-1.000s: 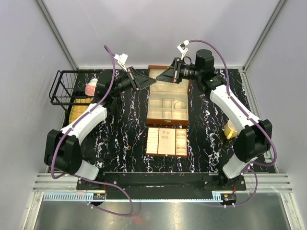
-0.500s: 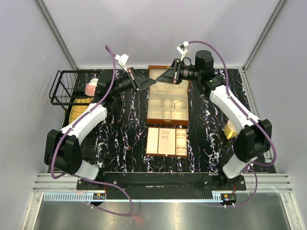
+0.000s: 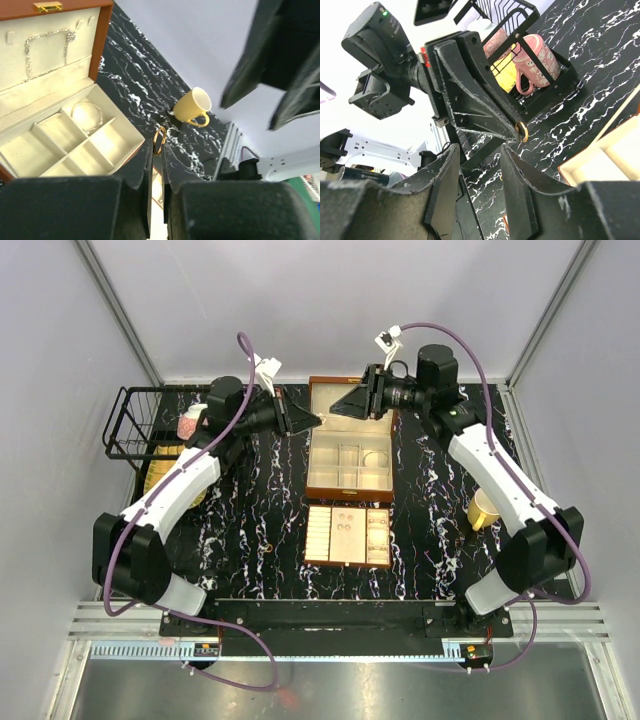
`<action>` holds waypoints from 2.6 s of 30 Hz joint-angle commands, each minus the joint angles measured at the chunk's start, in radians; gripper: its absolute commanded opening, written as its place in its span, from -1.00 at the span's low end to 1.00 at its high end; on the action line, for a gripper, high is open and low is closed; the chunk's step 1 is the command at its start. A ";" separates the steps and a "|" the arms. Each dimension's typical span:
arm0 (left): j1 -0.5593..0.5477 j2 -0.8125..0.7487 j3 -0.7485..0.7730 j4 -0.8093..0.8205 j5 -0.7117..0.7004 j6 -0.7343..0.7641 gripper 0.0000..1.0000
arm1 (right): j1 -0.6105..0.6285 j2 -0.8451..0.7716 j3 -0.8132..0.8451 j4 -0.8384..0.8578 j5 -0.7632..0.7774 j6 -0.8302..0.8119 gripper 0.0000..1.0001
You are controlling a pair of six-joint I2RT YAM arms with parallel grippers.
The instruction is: Organize the mixed jewelry
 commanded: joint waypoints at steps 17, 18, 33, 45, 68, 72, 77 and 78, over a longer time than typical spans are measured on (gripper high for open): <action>-0.377 -0.058 0.011 -0.828 -0.509 1.284 -1.00 | -0.260 -0.201 0.019 -0.150 0.175 -0.170 -0.10; -0.400 -0.049 -0.006 -0.835 -0.545 1.299 -1.00 | -0.268 -0.206 0.016 -0.153 0.175 -0.179 -0.10; -0.538 0.186 0.017 -0.850 -0.688 1.437 -1.00 | -0.312 -0.224 -0.042 -0.190 0.164 -0.216 -0.13; -0.538 0.247 0.017 -0.815 -0.708 1.473 -1.00 | -0.323 -0.195 -0.069 -0.183 0.134 -0.204 -0.16; -0.538 0.301 0.023 -0.790 -0.708 1.473 -1.00 | -0.331 -0.194 -0.091 -0.167 0.106 -0.185 -0.19; -0.537 0.296 0.012 -0.790 -0.705 1.473 -1.00 | -0.334 -0.194 -0.089 -0.168 0.106 -0.185 -0.19; -0.538 0.293 0.006 -0.790 -0.704 1.467 -1.00 | -0.334 -0.190 -0.088 -0.165 0.103 -0.178 -0.19; -0.538 0.296 0.003 -0.789 -0.704 1.465 -1.00 | -0.332 -0.189 -0.088 -0.164 0.101 -0.176 -0.19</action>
